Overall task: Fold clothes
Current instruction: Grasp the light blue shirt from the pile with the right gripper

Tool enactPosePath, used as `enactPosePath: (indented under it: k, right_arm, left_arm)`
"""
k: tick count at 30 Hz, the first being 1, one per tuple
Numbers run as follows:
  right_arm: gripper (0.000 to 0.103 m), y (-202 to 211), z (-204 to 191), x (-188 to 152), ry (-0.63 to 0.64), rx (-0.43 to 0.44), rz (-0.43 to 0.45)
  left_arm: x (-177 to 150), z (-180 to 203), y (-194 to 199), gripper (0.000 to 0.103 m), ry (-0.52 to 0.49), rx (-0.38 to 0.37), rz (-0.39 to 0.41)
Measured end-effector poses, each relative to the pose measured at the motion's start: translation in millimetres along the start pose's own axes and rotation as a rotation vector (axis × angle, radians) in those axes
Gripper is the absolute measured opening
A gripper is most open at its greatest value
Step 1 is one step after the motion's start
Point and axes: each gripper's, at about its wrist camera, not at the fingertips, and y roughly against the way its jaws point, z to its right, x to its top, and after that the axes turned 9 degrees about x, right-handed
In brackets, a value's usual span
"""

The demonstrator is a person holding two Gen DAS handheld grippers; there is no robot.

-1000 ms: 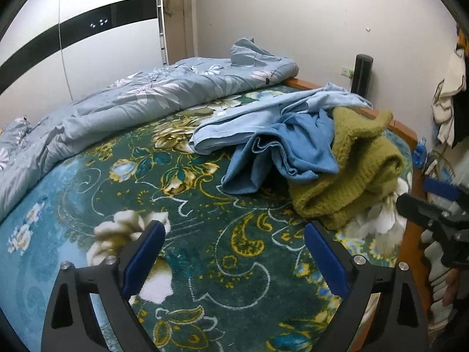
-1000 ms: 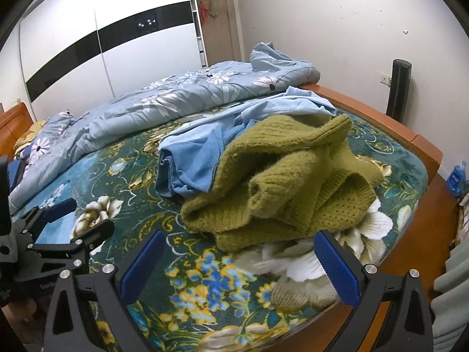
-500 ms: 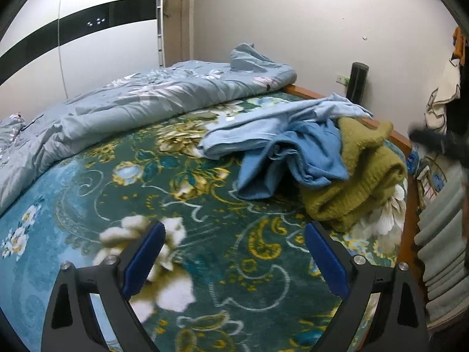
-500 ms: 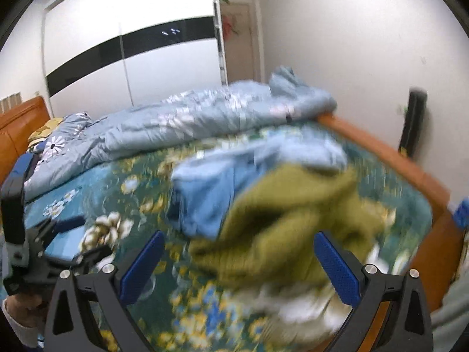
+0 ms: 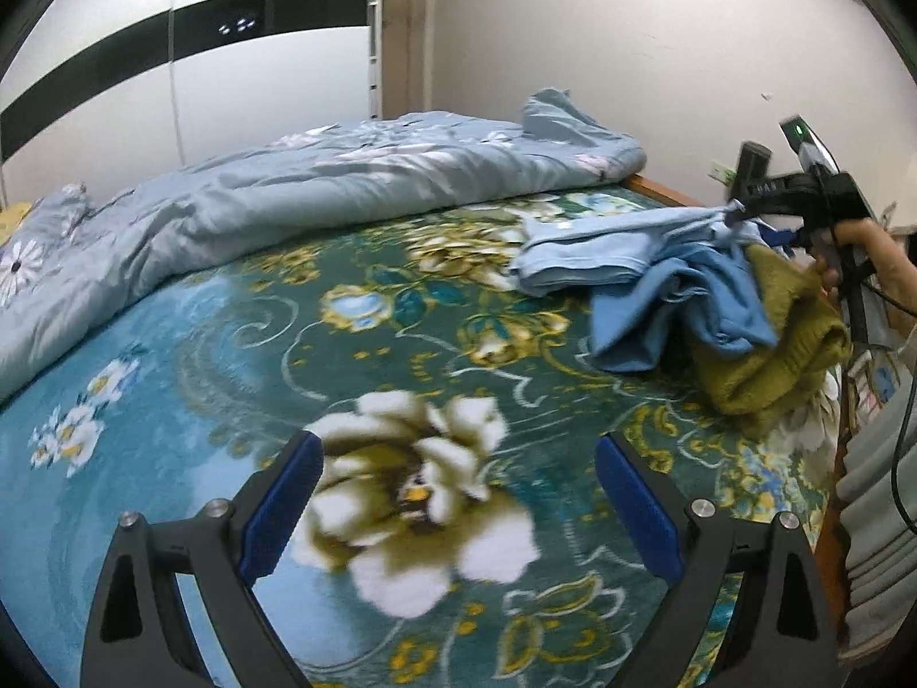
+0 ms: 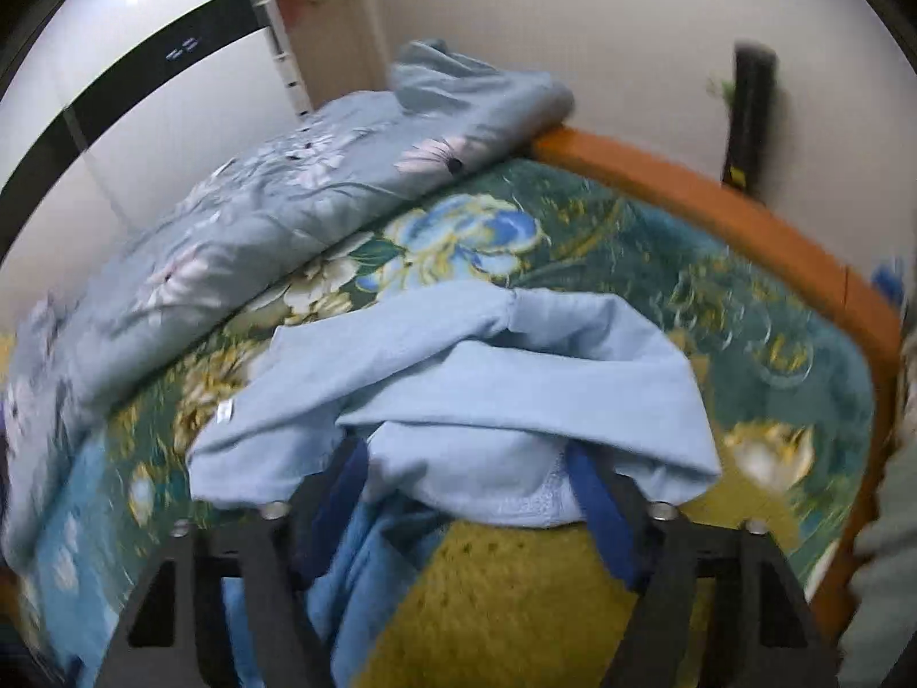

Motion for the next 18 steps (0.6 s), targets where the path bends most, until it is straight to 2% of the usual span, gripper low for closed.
enactPosePath:
  k: [1, 2, 3, 6, 9, 13, 18]
  right_arm:
    - [0.043, -2.0, 2.0, 1.6, -0.020, -0.005, 0.001]
    - [0.015, -1.2, 4.8, 3.2, -0.045, -0.014, 0.011]
    - [0.010, 3.6, 8.9, 3.9, -0.065, -0.009, 0.028]
    - [0.009, 25.9, 0.4, 10.3, -0.079, 0.035, 0.095]
    - [0.008, 59.1, -44.1, 19.6, 0.038, 0.087, 0.147]
    - [0.008, 112.7, -137.9, 19.7, 0.229, 0.244, 0.213]
    - [0.008, 173.9, -272.1, -8.2, 0.418, 0.478, 0.237]
  left_arm:
    - [-1.7, -6.0, 0.0, 0.096, 0.016, 0.000, -0.003]
    - [-3.1, -11.2, 0.4, 0.096, 0.029, -0.001, -0.006]
    - [-4.5, -16.2, 2.5, 0.096, 0.039, -0.002, -0.005]
    - [-8.6, -31.3, 10.7, 0.096, 0.064, 0.000, 0.000]
    - [-10.9, -46.8, 23.2, 0.096, 0.098, 0.008, 0.014]
    - [-17.1, -76.0, 47.6, 0.096, 0.164, 0.019, 0.040]
    - [-31.6, -124.7, 89.3, 0.096, 0.249, 0.072, 0.081]
